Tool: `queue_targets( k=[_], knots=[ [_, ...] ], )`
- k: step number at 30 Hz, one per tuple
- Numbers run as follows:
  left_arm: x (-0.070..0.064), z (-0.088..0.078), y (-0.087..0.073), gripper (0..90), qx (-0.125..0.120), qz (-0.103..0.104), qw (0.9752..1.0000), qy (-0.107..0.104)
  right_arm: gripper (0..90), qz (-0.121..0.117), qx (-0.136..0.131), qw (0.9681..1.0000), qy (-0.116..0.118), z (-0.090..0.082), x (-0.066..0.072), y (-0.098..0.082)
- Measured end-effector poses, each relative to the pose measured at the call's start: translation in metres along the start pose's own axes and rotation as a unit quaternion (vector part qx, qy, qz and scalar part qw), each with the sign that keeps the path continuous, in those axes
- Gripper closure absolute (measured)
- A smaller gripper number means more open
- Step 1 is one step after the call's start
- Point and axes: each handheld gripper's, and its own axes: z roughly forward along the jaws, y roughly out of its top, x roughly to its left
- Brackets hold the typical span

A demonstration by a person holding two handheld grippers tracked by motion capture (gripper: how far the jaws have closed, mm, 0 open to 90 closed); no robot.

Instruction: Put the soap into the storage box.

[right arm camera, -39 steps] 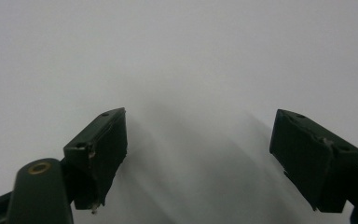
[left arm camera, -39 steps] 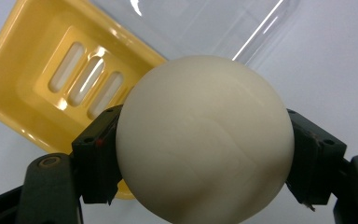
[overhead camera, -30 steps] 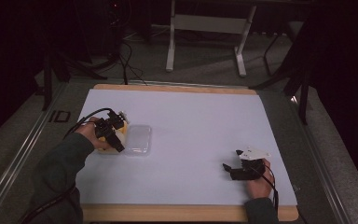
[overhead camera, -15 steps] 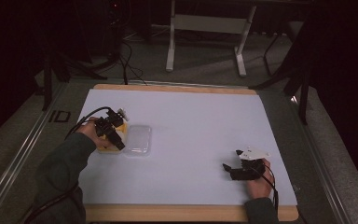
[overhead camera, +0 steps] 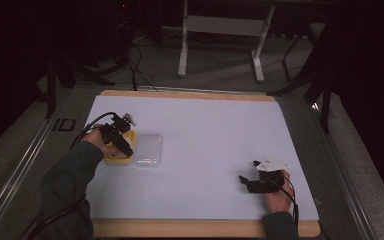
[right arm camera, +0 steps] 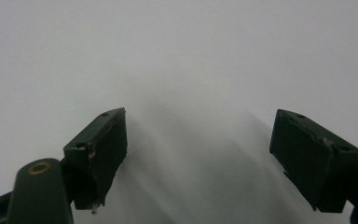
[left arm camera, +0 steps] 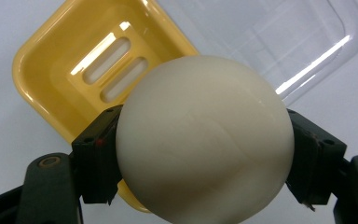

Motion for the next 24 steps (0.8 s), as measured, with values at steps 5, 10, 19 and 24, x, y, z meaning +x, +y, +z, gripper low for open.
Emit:
queue_targets(
  k=[5,10,19,24],
  knots=[
    [0.002,0.001,0.000,25.0,0.003,-0.013,0.9999,0.000,18.7,0.000,0.000,1.0000,0.000,0.000,0.000,0.000],
    [0.006,0.002,0.000,25.0,0.002,-0.024,0.9997,0.004,18.6,0.000,0.000,1.0000,-0.001,0.000,0.000,0.000],
    [0.015,0.002,0.002,25.0,-0.002,-0.057,0.9983,0.011,18.6,-0.003,0.001,1.0000,-0.002,0.000,0.001,0.000],
    [0.016,0.003,0.002,25.0,-0.005,-0.066,0.9977,0.011,18.7,-0.003,0.001,1.0000,-0.003,0.000,0.001,0.000]
  ],
)
